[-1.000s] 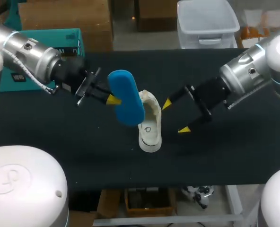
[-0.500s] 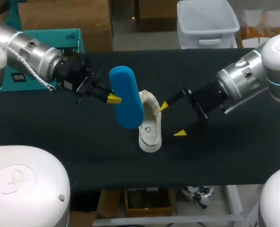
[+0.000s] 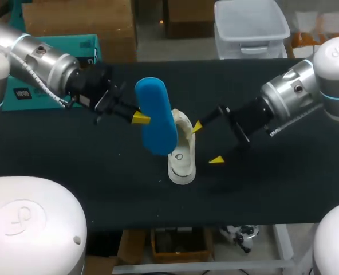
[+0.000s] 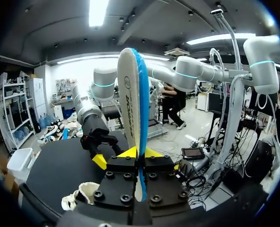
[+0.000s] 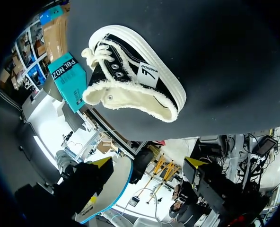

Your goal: Open the shoe tongue, take the insole out of the shoe, put the insole back into the shoe, and pack the shoe into the shoebox

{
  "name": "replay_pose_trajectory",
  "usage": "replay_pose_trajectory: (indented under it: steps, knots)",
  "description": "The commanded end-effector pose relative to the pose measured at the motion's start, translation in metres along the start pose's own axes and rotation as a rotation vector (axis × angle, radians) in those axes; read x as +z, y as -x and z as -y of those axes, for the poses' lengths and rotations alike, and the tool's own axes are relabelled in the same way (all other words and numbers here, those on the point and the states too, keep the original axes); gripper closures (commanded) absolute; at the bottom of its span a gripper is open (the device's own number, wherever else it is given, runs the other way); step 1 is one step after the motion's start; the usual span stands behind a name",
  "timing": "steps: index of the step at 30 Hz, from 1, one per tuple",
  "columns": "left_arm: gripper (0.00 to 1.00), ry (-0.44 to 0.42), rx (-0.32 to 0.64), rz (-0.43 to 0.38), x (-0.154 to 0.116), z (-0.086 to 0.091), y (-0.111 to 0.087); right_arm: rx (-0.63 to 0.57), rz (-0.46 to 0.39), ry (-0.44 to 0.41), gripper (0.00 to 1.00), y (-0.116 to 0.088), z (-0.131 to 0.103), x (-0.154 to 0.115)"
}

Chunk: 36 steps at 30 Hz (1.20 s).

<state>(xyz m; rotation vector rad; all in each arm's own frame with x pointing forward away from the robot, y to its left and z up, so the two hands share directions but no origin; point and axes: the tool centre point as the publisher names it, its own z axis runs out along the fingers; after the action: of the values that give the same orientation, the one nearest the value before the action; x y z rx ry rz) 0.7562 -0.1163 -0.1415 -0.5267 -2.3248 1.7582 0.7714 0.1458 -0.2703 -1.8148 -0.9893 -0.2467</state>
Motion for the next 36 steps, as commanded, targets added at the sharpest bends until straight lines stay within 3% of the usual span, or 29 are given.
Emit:
replay_pose_trajectory:
  steps: [1, 11, 26, 29, 36]
  knots:
    - [1.0, -0.004, 0.081, -0.016, 0.008, -0.008, -0.002, -0.002, -0.012, -0.015, 0.0, 0.002, 0.0, -0.001]
    - [1.0, 0.029, 0.324, 0.057, 0.033, -0.029, -0.017, 0.027, -0.058, -0.077, 0.0, -0.006, 0.001, 0.002]
    - [1.0, 0.092, 0.444, 0.161, 0.054, -0.042, -0.006, 0.111, -0.084, -0.098, 0.01, -0.01, -0.006, 0.02]
    - [1.0, 0.108, 0.454, 0.201, 0.056, -0.047, 0.0, 0.118, -0.09, -0.096, 0.07, -0.011, -0.005, 0.022]
    - [1.0, 0.124, 0.458, 0.218, 0.063, -0.057, 0.011, 0.12, -0.106, -0.089, 0.4, -0.016, -0.006, 0.025]
